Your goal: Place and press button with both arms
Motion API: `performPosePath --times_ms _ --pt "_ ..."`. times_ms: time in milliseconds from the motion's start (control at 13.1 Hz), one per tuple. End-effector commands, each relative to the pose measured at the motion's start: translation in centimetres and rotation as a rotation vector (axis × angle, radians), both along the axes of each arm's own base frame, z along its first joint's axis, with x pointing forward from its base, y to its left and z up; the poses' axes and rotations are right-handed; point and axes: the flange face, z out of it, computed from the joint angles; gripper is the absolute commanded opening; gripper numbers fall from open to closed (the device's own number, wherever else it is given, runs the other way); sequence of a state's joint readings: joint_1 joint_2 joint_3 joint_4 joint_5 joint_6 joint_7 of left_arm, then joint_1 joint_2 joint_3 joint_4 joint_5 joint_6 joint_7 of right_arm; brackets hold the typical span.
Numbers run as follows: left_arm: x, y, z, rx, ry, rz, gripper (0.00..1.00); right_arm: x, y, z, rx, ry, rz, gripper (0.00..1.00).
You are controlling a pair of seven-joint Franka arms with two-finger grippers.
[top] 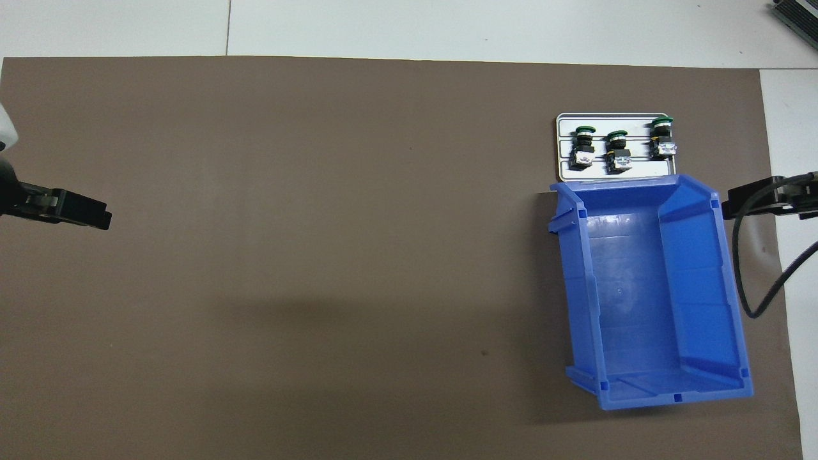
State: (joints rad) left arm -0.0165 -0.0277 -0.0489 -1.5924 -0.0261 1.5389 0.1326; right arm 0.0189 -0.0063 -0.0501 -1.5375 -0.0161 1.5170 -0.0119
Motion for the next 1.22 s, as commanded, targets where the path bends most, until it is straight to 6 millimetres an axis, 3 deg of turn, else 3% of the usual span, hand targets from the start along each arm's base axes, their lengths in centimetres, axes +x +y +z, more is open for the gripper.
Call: performPosePath --times_ms 0,305,457,914,1142 --pt "-0.8 0.4 0.1 -0.002 -0.006 0.002 1.00 -0.1 -0.3 0.0 0.016 -0.013 -0.023 0.99" --pt "-0.8 0.4 0.1 -0.002 -0.006 0.001 1.00 1.1 -0.4 -1.1 0.011 -0.032 -0.026 0.97" --pt "-0.8 0.4 0.1 -0.002 -0.006 0.002 1.00 2.7 -0.6 -3.6 0.003 -0.038 -0.025 0.97" --pt "-0.8 0.4 0.1 -0.002 -0.006 0.001 1.00 10.5 -1.2 -16.1 -0.007 -0.059 -0.025 0.96" --pt "-0.8 0.4 0.1 -0.002 -0.006 0.002 1.00 13.3 -1.5 -22.5 -0.017 -0.097 -0.014 0.91"
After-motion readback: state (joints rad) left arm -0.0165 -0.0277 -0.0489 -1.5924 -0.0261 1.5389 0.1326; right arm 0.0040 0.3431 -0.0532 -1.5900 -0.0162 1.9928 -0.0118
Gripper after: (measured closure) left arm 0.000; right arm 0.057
